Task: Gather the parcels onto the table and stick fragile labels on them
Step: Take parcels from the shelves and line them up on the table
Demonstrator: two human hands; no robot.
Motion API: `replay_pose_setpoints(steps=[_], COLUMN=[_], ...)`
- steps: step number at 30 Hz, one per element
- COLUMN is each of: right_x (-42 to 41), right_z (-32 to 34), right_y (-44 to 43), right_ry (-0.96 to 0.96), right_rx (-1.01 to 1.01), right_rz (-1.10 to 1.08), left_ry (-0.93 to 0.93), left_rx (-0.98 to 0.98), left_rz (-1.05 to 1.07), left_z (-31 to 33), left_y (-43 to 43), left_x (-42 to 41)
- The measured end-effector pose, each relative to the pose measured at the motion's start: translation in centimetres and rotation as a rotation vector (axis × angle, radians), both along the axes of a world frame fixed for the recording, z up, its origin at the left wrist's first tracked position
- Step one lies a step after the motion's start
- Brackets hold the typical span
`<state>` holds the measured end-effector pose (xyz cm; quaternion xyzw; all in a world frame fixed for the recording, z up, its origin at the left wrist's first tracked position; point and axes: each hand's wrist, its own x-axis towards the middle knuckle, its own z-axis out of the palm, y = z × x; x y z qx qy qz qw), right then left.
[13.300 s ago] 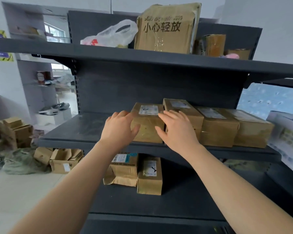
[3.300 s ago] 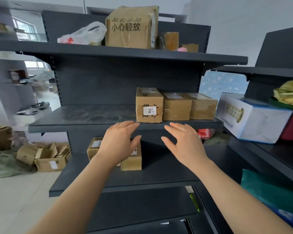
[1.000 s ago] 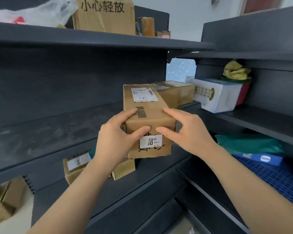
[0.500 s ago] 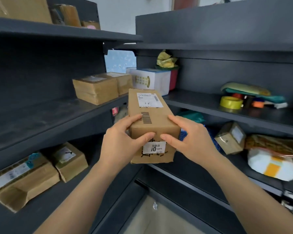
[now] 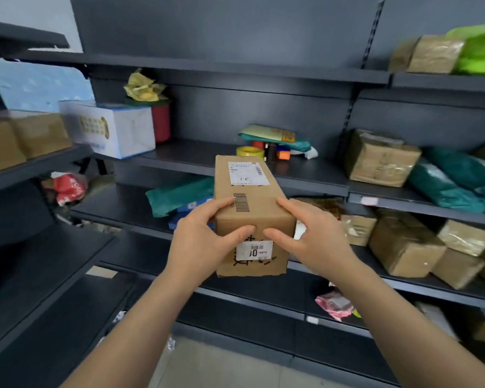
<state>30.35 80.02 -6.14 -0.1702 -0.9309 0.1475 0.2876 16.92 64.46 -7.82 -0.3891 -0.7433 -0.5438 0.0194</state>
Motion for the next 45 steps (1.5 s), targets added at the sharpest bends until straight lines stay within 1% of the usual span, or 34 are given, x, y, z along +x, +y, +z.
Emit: replay_pose_setpoints(steps=[8,15,22,27,30,36,45], right_x=[8.3,13.3,17.0,20.4,22.9,29.1,42.4], right_z=[-0.9,-0.9,-0.5,-1.0,-1.3,-1.3,-1.4], right_y=[5.5,8.4,9.4,9.1,8.5,8.1,10.4], right_ry=[0.001,0.011,0.058,0.038,0.042,0.053,0.041], right_rx=[-0.036,-0.038,-0.067,-0.049,-0.065,-0.074,-0.052], right_rz=[-0.225,-0.452,-0.691,-0.871,-0.955,-1.118,-1.307], left_ry=[-0.026,-0.032,0.023,0.051,0.077,0.053,0.067], left_rx=[-0.048,-0.052,-0.056,-0.058,-0.067,-0.083,-0.066], left_rz=[-0.235,-0.458,-0.677,-0.837,-0.939,-1.128,-1.316], left_z=[-1.2,-1.3,-0.2,-0.4,-0.7,-0.9,-0.8], left_y=[9.2,16.5,22.0,25.1,26.6,29.7,35.2], left_x=[5.0,7.6,10.0,13.3,16.1,23.0,37.6])
